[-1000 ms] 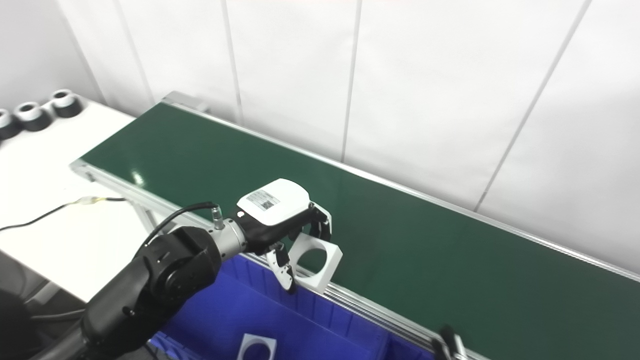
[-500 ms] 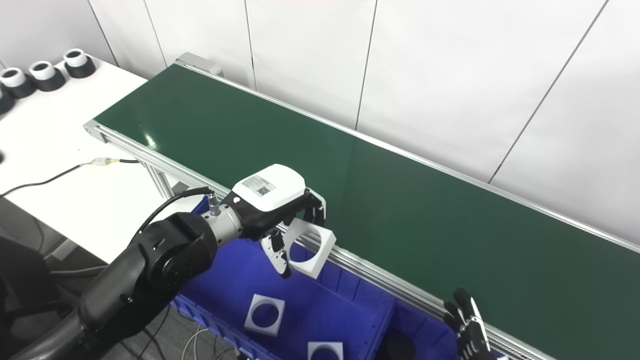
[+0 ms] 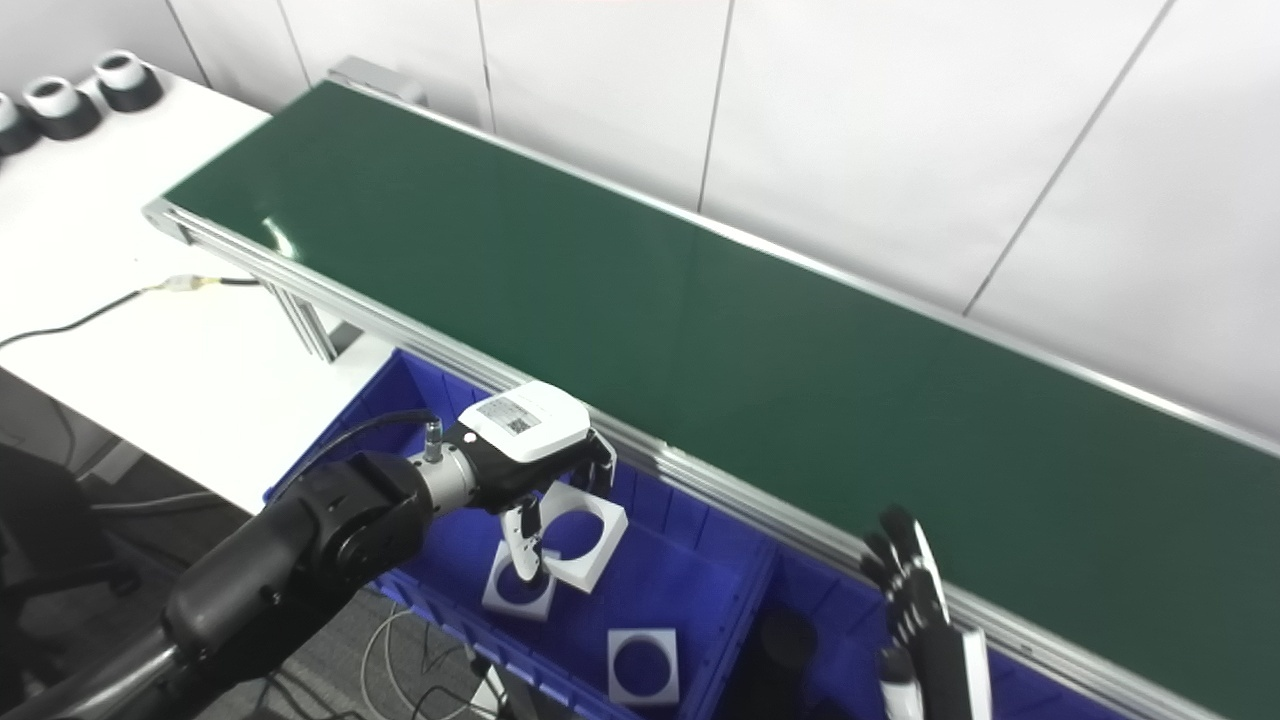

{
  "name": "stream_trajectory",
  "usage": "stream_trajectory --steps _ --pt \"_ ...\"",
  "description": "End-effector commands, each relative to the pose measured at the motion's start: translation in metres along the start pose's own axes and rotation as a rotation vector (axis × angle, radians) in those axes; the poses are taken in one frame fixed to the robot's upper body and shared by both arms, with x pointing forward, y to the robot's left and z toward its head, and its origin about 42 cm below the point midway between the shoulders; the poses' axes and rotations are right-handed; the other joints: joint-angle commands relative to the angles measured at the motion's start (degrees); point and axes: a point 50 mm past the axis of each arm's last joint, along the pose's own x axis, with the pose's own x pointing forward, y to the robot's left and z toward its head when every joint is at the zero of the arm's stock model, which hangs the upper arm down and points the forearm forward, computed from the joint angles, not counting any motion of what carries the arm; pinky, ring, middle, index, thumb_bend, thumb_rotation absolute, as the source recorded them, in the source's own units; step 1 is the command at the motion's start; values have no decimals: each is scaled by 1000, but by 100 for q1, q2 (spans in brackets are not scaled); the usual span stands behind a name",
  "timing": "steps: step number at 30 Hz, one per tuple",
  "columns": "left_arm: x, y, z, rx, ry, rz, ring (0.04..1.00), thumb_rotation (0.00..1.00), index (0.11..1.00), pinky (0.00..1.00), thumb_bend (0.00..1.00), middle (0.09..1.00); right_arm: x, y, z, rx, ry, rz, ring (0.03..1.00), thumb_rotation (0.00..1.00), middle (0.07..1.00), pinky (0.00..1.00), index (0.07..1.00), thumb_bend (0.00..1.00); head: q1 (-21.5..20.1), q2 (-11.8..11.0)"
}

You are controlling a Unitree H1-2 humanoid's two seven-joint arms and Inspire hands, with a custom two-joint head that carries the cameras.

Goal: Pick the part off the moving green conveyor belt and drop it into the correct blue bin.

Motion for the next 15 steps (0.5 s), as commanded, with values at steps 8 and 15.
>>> stream_trajectory --steps 8,15 --pt "16 -21 -7 39 26 54 395 0 519 300 519 443 7 5 12 12 -31 -19 905 948 943 879 954 914 -47 -30" --pt "23 -32 -7 14 54 73 386 0 520 295 519 442 7 7 12 17 -36 -23 901 943 950 871 950 910 -83 -6"
